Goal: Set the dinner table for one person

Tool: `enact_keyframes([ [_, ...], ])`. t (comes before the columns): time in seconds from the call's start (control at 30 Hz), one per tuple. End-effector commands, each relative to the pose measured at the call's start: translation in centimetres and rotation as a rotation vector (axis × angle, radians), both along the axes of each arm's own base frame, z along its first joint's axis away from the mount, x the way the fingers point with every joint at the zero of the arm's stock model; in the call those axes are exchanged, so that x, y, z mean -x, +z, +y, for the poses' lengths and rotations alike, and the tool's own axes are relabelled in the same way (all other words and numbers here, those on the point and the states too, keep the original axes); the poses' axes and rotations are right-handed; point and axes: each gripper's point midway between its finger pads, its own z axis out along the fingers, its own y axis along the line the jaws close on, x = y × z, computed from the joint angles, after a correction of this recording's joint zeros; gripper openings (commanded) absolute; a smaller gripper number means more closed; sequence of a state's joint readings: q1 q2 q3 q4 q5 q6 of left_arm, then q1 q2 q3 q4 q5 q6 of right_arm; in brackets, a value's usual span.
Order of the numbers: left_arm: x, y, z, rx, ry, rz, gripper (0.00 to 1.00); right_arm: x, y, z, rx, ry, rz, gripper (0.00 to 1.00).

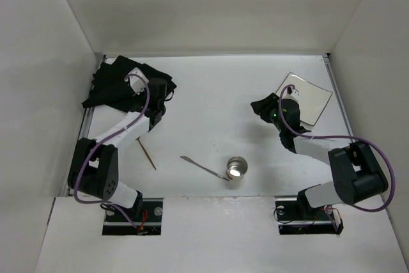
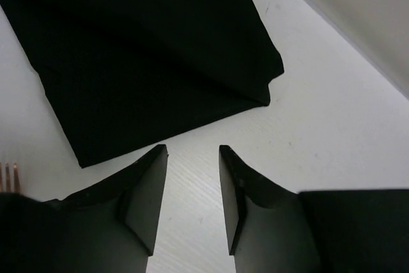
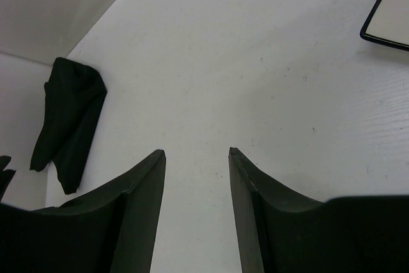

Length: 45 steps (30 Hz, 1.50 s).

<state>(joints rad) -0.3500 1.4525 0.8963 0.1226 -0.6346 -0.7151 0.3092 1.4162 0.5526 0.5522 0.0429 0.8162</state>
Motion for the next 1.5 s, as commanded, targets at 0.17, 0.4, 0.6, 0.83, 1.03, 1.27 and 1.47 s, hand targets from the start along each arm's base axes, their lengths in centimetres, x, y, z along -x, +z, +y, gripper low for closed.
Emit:
enact_keyframes([
  [0.17, -6.1, 0.9, -0.4, 0.189, 0.040, -0.055, 0.55, -0.8, 2.1, 0.6, -0.020, 0.013, -0.068, 0.50],
  [0.4, -9.0, -1.6, 0.4, 0.283, 0.136, -0.034, 0.66, -0.8, 1.9, 0.7, -0.023, 0.016, -0.062, 0.50],
  [0.6, -10.7, -5.1, 1.3, 0.365, 0.234, -0.019, 0.61, -0.8, 2.0, 0.8, -0.026, 0.019, -0.064, 0.50],
  [0.83, -13.1, -6.9, 1.7, 0.386, 0.260, -0.012, 0.54, -0.9, 2.0, 0.9, -0.025, 0.022, -0.063, 0.50],
  [1.03, -14.7, -8.6, 0.5, 0.415, 0.218, 0.022, 0.15, -0.9, 2.0, 1.2, -0.029, 0.032, -0.065, 0.50],
  [1.27, -15.1, -9.8, -4.1, 0.421, 0.064, 0.054, 0.05, -0.7, 2.3, 1.2, -0.032, 0.035, -0.070, 0.50],
  [1.47, -13.5, -9.7, -11.9, 0.398, -0.176, 0.080, 0.03, -0.6, 2.5, 1.0, -0.026, 0.031, -0.078, 0.50],
])
